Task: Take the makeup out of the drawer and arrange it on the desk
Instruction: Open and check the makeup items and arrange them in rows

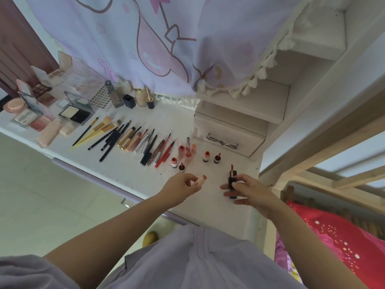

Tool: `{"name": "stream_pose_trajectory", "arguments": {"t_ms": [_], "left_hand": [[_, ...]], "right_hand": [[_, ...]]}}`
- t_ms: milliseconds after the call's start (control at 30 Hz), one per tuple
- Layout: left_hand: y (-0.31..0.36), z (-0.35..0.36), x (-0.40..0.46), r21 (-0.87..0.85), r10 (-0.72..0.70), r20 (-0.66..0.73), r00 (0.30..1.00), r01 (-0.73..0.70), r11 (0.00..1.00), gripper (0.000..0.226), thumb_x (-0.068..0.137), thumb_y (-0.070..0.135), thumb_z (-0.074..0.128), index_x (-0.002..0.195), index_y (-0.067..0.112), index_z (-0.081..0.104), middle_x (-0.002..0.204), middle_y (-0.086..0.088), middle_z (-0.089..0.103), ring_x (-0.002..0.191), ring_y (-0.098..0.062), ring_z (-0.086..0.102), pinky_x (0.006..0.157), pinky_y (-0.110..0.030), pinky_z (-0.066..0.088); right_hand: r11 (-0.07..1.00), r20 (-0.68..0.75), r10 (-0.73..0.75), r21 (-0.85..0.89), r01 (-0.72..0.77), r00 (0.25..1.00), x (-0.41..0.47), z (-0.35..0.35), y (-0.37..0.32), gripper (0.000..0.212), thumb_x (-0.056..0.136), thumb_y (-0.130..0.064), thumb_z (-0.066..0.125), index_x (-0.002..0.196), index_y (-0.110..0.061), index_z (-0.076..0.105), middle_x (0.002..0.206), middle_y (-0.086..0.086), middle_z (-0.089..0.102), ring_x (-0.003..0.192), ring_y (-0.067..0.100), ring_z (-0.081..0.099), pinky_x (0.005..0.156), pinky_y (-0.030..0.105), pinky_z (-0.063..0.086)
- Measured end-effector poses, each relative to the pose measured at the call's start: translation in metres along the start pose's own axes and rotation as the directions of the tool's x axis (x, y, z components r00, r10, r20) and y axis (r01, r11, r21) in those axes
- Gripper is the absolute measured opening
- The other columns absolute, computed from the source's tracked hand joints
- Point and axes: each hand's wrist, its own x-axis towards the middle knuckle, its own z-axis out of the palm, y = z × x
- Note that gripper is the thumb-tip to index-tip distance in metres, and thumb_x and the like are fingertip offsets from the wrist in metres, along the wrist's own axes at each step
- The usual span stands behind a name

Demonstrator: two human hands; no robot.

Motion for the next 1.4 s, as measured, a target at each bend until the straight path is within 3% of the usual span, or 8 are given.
{"name": "stream_pose_trajectory", "arguments": {"t_ms": [167, 400, 633, 833, 967, 1167, 1233, 1400], "left_hand": [[0.006, 0.019, 0.001, -0.063, -0.088, -0.081, 0.993, 0.083, 0.994, 0.021, 0.093, 0.035, 0.052, 0.103, 0.017, 0.058, 0.076, 0.004, 0.064, 0.056, -0.010, 0.058, 0.058, -0.018, 0.046], [0.022, 0.036, 0.031, -0.035, -0.068, -0.275, 0.959, 0.061, 0.998, 0.017, 0.096, 0.026, 0.047, 0.110, 0.016, 0.050, 0.078, 0.000, 0.065, 0.052, -0.015, 0.066, 0.060, -0.036, 0.057], [0.012, 0.048, 0.062, -0.013, -0.133, -0.277, 0.952, 0.135, 0.991, 0.009, 0.094, 0.018, 0.045, 0.100, 0.013, 0.045, 0.086, -0.009, 0.063, 0.067, -0.029, 0.064, 0.064, -0.047, 0.054], [0.009, 0.050, 0.059, -0.042, -0.151, -0.282, 0.948, 0.145, 0.989, 0.017, 0.096, 0.025, 0.045, 0.110, 0.015, 0.041, 0.080, -0.009, 0.064, 0.063, -0.028, 0.064, 0.063, -0.046, 0.056], [0.004, 0.041, 0.030, 0.034, -0.163, -0.147, 0.976, 0.170, 0.985, 0.024, 0.096, 0.025, 0.048, 0.113, 0.016, 0.034, 0.084, -0.008, 0.065, 0.060, -0.024, 0.067, 0.064, -0.043, 0.058], [0.020, 0.051, 0.021, 0.194, -0.145, 0.236, 0.961, 0.099, 0.976, 0.029, 0.098, 0.036, 0.042, 0.106, 0.009, 0.050, 0.095, -0.011, 0.066, 0.076, -0.026, 0.068, 0.075, -0.038, 0.057], [0.034, 0.059, 0.029, 0.218, -0.125, 0.275, 0.953, 0.065, 0.974, 0.036, 0.098, 0.038, 0.040, 0.109, 0.006, 0.053, 0.102, -0.014, 0.064, 0.084, -0.027, 0.062, 0.077, -0.035, 0.052], [0.054, 0.058, 0.032, 0.148, -0.035, 0.332, 0.943, -0.016, 0.989, 0.033, 0.099, 0.035, 0.038, 0.112, 0.008, 0.050, 0.103, -0.012, 0.064, 0.089, -0.026, 0.063, 0.080, -0.036, 0.050]], "right_hand": [[0.990, -0.124, -0.089, -0.119, 0.074, 0.988, 0.027, 0.024, 0.015, 0.020, 0.096, -0.015, 0.050, 0.116, -0.015, 0.050, 0.105, -0.003, 0.069, 0.094, 0.011, 0.062, 0.076, 0.029, 0.049], [0.904, -0.367, -0.296, -0.407, 0.134, 0.882, 0.065, 0.051, 0.021, 0.021, 0.091, -0.017, 0.059, 0.111, -0.013, 0.057, 0.111, 0.009, 0.051, 0.080, 0.010, 0.050, 0.078, 0.018, 0.037], [0.863, -0.367, -0.277, -0.502, 0.061, 0.888, 0.091, 0.061, 0.017, 0.027, 0.094, -0.011, 0.050, 0.121, -0.007, 0.050, 0.117, 0.016, 0.049, 0.098, 0.028, 0.054, 0.079, 0.020, 0.035], [0.869, -0.347, -0.230, -0.493, 0.032, 0.909, 0.089, 0.056, 0.015, 0.038, 0.094, -0.012, 0.050, 0.131, -0.006, 0.040, 0.117, 0.014, 0.054, 0.100, 0.025, 0.056, 0.079, 0.024, 0.040], [0.827, -0.384, -0.271, -0.562, 0.009, 0.882, 0.078, 0.020, 0.006, 0.028, 0.095, -0.011, 0.043, 0.122, -0.008, 0.050, 0.115, 0.009, 0.054, 0.093, 0.020, 0.056, 0.077, 0.027, 0.042], [0.491, -0.263, -0.105, -0.852, -0.180, 0.959, 0.079, 0.000, 0.001, 0.033, 0.095, -0.036, 0.045, 0.114, -0.010, 0.040, 0.096, 0.008, 0.052, 0.076, 0.024, 0.053, 0.061, 0.033, 0.043], [0.539, -0.243, -0.067, -0.825, -0.170, 0.968, 0.077, 0.007, 0.005, 0.025, 0.093, -0.025, 0.046, 0.109, -0.008, 0.040, 0.082, 0.007, 0.051, 0.068, 0.021, 0.051, 0.057, 0.034, 0.043], [0.888, -0.234, 0.030, -0.440, -0.133, 0.972, 0.044, 0.007, -0.006, 0.016, 0.092, -0.025, 0.053, 0.095, -0.009, 0.051, 0.084, 0.005, 0.060, 0.072, 0.022, 0.066, 0.052, 0.025, 0.053]]}}
